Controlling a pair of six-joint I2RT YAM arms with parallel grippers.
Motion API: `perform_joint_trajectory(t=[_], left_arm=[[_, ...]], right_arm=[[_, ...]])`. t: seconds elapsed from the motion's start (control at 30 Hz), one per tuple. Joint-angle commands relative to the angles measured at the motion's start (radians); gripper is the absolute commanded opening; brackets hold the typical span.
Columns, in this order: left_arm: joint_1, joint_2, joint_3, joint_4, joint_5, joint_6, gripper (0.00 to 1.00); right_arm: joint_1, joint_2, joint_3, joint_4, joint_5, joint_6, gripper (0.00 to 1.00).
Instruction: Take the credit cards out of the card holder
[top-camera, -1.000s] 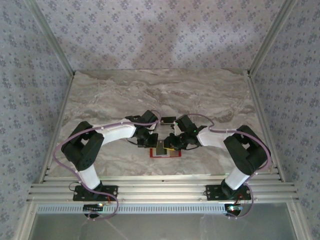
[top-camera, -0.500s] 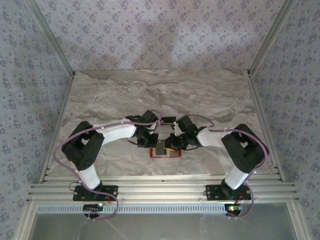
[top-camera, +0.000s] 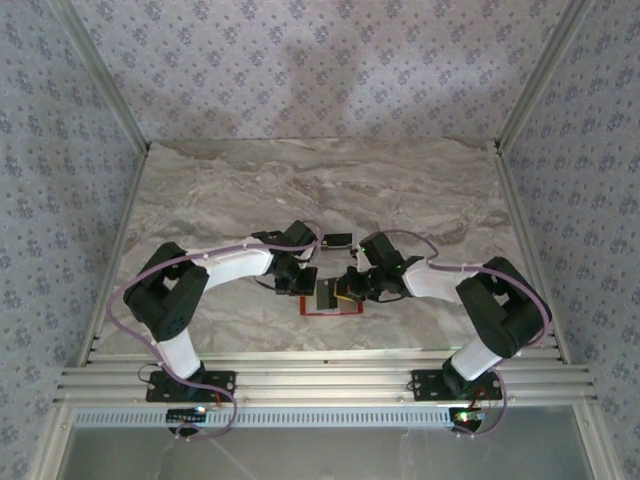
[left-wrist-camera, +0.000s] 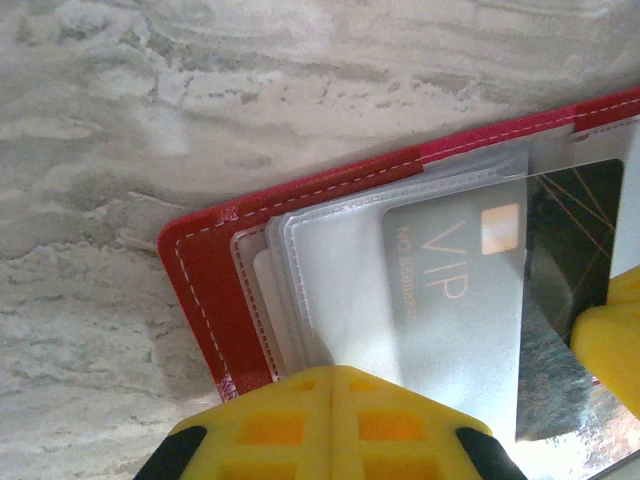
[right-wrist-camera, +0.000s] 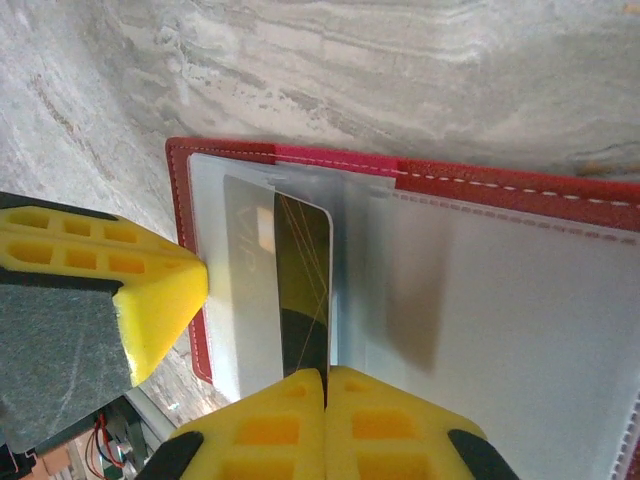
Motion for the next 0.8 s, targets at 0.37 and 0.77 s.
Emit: perform_joint_trajectory(t=[0.37, 0.77], left_arm=[[-0.004, 0.064, -0.009, -0.077, -0.061, 0.023, 0.07], [-0.004, 0.064, -0.018, -0.069, -0.059, 0.021, 0.07]], right_arm=[[0.001, 0.017, -0.021, 0.121, -0.1, 0.069, 0.12], [0.015, 0.056, -0.006, 0.148, -0.114, 0.081, 0.12]])
